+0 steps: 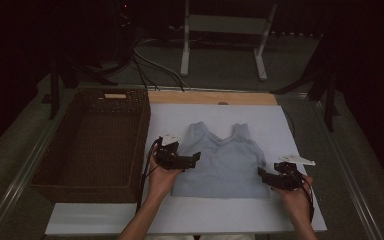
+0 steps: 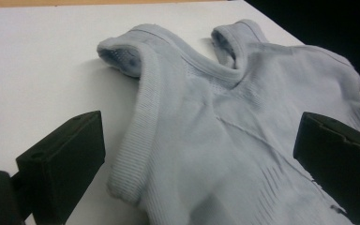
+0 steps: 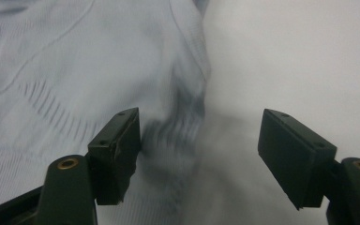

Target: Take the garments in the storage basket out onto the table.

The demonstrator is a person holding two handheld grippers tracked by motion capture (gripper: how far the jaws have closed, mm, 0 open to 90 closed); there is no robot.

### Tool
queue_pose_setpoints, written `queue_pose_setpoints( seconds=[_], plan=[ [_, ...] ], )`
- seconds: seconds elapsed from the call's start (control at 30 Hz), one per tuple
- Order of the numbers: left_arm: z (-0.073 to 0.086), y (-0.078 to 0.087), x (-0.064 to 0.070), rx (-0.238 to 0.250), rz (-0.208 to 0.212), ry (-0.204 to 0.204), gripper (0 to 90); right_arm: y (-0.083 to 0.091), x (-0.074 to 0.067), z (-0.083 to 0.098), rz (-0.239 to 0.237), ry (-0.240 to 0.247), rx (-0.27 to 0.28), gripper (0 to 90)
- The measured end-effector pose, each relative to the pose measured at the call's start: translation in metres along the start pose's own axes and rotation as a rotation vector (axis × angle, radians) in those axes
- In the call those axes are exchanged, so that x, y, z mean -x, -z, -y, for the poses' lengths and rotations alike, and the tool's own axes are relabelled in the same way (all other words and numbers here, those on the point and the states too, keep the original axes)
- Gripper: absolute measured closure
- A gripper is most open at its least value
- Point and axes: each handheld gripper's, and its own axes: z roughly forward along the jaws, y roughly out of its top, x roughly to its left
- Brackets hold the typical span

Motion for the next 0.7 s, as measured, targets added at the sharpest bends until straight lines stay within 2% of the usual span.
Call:
queue_pose_setpoints(
  seconds=[0.37, 0.63, 0.7],
  plan=[
    [0.013, 0.016, 0.007, 0.012, 0.038, -0.016, 4.1, 0.009, 0.002, 0.016, -0.041, -0.015, -0.014, 32.4],
    [0.028, 0.027, 0.006, 0.015, 0.025, -0.027, 4.1, 0.010, 0.001, 0.021, -0.048, -0.012, -0.025, 33.2],
    [0.032, 0.028, 0.005, 0.001, 0.028, -0.025, 4.1, 0.010, 0.000, 0.021, -0.053, -0.008, -0.025, 33.7]
  ],
)
